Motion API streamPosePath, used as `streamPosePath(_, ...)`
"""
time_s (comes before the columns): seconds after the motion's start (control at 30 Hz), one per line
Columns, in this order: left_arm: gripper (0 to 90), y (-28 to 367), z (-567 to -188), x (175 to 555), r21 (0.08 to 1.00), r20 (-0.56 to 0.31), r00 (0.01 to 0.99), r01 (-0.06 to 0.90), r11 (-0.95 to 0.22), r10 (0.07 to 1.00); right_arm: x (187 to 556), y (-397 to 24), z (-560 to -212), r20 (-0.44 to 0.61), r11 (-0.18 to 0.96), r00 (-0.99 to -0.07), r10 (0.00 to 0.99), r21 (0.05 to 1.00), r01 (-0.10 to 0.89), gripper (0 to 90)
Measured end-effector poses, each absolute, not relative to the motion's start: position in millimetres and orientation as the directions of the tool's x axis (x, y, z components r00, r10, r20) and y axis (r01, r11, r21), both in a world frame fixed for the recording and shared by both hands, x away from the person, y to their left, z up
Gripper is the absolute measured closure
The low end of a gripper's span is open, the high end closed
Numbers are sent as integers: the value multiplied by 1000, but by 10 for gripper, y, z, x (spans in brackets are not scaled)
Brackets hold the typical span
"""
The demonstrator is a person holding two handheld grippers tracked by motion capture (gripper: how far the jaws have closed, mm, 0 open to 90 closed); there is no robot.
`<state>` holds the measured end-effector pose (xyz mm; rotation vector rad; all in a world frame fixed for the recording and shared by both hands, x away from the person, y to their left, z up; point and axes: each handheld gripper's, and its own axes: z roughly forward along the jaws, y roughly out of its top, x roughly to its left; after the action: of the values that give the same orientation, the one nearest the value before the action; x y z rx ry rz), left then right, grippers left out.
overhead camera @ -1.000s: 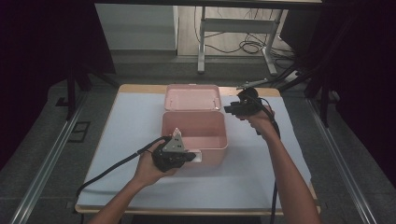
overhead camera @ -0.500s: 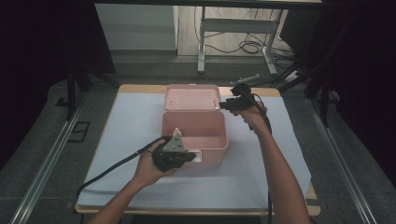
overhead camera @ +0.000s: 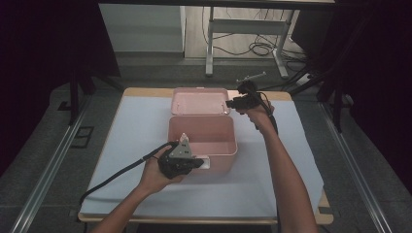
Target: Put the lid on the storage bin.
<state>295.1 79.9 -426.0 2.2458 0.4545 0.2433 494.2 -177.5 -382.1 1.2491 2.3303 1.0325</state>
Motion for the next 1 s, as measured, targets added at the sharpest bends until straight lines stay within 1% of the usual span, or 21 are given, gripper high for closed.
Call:
streamPosePath(0.53, 900, 799, -4259, 2949, 756, 31, 917, 239, -609, 398, 5069, -1773, -3807, 78, 328, -529, 845, 706, 627, 608)
streamPosePath(0.87, 900, 800, -4258, 2950, 757, 28, 917, 240, -608, 398, 5256, -1669, -3873, 73, 335, -516, 854, 681, 651, 617)
streamPosePath(1.0, 900, 800, -4259, 2952, 757, 28, 917, 240, -608, 397, 5331, -1617, -3897, 63, 325, -491, 869, 676, 661, 626)
